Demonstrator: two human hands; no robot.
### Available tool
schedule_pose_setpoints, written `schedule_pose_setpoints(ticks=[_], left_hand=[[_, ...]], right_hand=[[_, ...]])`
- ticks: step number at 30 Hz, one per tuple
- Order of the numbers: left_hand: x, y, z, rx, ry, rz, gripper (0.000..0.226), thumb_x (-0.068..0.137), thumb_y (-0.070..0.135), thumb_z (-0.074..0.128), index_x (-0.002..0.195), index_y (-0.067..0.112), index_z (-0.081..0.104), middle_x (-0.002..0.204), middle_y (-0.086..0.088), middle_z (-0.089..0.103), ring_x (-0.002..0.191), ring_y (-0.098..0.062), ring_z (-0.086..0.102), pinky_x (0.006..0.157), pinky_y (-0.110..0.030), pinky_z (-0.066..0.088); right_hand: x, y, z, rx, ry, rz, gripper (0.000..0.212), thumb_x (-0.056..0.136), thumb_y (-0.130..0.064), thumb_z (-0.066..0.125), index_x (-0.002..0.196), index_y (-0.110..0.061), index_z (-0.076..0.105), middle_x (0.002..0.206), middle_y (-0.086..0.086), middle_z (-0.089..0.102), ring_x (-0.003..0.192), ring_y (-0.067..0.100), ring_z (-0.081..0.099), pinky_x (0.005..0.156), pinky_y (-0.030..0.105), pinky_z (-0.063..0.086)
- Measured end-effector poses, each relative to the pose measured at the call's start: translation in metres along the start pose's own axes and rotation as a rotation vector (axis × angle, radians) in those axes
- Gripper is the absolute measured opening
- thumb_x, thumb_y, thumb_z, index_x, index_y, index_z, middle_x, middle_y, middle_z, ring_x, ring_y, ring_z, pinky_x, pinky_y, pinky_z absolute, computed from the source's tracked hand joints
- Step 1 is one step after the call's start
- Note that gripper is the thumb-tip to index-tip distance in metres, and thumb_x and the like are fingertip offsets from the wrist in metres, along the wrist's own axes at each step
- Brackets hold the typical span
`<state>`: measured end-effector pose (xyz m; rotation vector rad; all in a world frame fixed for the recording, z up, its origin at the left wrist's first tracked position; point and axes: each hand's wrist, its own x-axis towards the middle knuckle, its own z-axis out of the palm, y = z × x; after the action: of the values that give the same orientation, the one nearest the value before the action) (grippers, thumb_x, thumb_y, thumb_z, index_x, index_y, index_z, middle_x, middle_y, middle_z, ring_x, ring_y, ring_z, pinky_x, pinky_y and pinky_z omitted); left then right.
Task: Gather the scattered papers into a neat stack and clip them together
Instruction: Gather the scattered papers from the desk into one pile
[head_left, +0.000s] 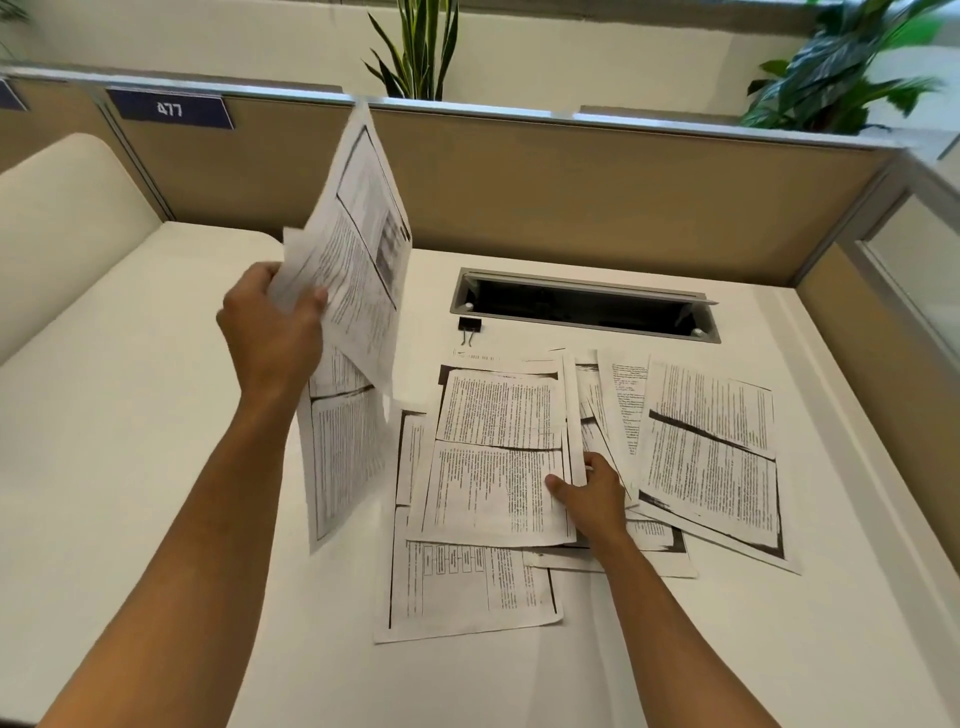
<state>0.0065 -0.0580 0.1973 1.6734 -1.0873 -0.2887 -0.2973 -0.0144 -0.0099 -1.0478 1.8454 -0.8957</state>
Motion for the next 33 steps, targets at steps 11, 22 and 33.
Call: schedule_pose_setpoints(ticks=[11, 22, 33], left_hand=[[-0.022, -0.014, 0.035, -0.847, -0.294, -0.371, 0.019, 0.086, 0.002, 0.067, 0.103, 0.008, 0.062, 0.104, -0.009, 0.072, 0.092, -0.023, 0.072, 0.076, -0.035, 0.060], [-0.075, -0.117, 0.111, -0.421, -0.424, -0.686, 0.043, 0.084, 0.005, 0.071, 0.124, 0.007, 0.055, 0.117, -0.013, 0.066, 0.103, -0.031, 0.066, 0.094, -0.049, 0.053], [-0.077, -0.116, 0.129, -0.095, -0.480, -0.535, 0.028, 0.099, 0.021, 0.045, 0.117, 0.010, 0.064, 0.109, -0.010, 0.067, 0.100, -0.030, 0.063, 0.090, -0.043, 0.053]], right_hand=[[0.000, 0.002, -0.002, 0.010, -0.014, 0.003, 0.030, 0.081, -0.013, 0.073, 0.106, -0.018, 0.057, 0.097, -0.005, 0.062, 0.091, 0.015, 0.058, 0.083, 0.033, 0.051], [0.002, -0.002, -0.010, 0.090, -0.067, 0.022, 0.021, 0.090, -0.017, 0.061, 0.109, -0.011, 0.056, 0.101, 0.001, 0.064, 0.091, 0.016, 0.061, 0.076, 0.030, 0.050], [-0.002, 0.004, -0.012, 0.170, -0.135, 0.045, 0.063, 0.065, -0.009, 0.086, 0.119, -0.010, 0.053, 0.110, 0.005, 0.068, 0.101, 0.020, 0.065, 0.091, 0.044, 0.054]])
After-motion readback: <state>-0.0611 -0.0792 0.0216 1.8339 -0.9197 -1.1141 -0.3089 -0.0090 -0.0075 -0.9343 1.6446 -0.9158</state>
